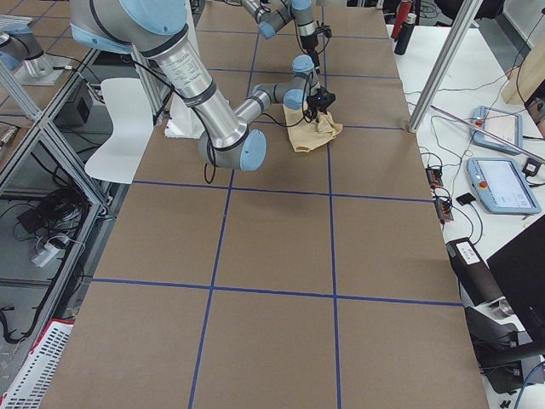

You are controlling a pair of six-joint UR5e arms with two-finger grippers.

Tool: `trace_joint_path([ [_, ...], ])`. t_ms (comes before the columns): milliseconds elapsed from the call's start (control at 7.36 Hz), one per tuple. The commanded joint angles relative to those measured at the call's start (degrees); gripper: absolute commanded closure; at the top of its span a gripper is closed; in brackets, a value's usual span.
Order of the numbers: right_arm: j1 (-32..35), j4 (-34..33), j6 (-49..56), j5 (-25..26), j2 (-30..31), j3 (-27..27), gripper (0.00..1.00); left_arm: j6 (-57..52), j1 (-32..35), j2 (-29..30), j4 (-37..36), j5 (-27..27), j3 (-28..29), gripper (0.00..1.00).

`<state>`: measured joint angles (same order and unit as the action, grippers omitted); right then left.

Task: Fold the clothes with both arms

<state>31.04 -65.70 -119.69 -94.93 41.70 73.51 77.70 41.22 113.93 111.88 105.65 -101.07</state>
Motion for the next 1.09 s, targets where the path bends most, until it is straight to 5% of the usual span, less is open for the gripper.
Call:
trace_joint_path([
  [0,-0.8,-0.7,-1.2,1.5,0.4,0.1,0.39,0.0,0.0,0.0,0.0,0.0,0.0,0.01],
  [272,-1.0,-1.7,-1.3,1.7,0.1,1.0,0.42,0.1,-0.1,0.1,0.0,0.0,0.0,0.01],
  [543,-1.0,-1.7,-4.6,1.8,-0.1,0.9,0.98,0.1,-0.1,0.1,0.0,0.0,0.0,0.01],
  [951,-0.9,-1.5,-4.1,1.7,-0.6,0.9,1.00,0.1,-0.2,0.1,0.0,0.0,0.0,0.01],
])
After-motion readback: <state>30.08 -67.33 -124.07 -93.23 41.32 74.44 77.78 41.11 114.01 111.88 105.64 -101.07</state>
